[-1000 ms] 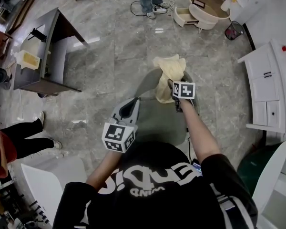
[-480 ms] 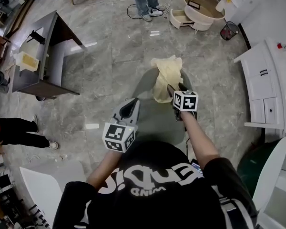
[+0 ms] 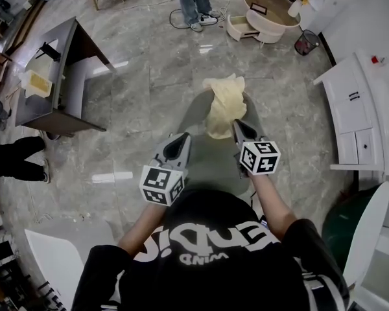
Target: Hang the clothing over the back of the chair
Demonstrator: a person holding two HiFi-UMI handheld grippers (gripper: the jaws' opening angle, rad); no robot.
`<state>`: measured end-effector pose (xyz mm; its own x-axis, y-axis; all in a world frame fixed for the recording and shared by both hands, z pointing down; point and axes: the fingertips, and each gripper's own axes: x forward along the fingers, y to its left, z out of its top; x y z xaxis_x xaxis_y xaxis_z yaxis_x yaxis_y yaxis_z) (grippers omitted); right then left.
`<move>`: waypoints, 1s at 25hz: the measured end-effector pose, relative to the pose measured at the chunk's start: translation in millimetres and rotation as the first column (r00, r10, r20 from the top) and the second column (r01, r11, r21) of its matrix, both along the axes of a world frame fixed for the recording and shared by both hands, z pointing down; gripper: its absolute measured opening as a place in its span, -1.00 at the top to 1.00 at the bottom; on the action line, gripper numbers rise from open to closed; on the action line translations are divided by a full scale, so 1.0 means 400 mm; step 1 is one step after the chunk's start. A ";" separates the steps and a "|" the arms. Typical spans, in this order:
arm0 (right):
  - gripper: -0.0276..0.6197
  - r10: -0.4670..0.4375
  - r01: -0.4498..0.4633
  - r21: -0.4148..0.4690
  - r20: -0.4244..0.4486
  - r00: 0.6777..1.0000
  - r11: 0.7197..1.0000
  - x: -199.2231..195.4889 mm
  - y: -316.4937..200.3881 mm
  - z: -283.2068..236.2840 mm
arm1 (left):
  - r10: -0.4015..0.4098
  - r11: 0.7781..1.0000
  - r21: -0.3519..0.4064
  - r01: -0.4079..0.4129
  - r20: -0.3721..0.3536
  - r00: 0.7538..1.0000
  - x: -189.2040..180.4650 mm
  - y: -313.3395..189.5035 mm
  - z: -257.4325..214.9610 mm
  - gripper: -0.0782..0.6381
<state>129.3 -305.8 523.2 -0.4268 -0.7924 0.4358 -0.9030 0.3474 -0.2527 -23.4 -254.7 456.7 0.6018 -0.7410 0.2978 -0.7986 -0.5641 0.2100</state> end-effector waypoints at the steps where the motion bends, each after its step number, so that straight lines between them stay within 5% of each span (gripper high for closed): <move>1: 0.87 0.001 -0.001 0.016 0.006 1.000 1.000 -0.003 0.013 -0.018 | 0.001 1.000 -0.001 -0.001 -0.002 1.000 -0.002 0.003 0.000 0.74; 12: 0.87 0.001 -0.008 0.170 0.042 0.999 0.985 -0.018 0.160 -0.169 | 0.004 1.000 0.005 -0.004 -0.029 1.000 -0.023 0.039 -0.020 0.74; 25: 0.87 0.035 -0.042 0.257 0.034 0.999 0.965 -0.006 0.234 -0.190 | 0.008 0.999 0.040 -0.007 -0.045 0.999 -0.022 0.058 -0.035 0.74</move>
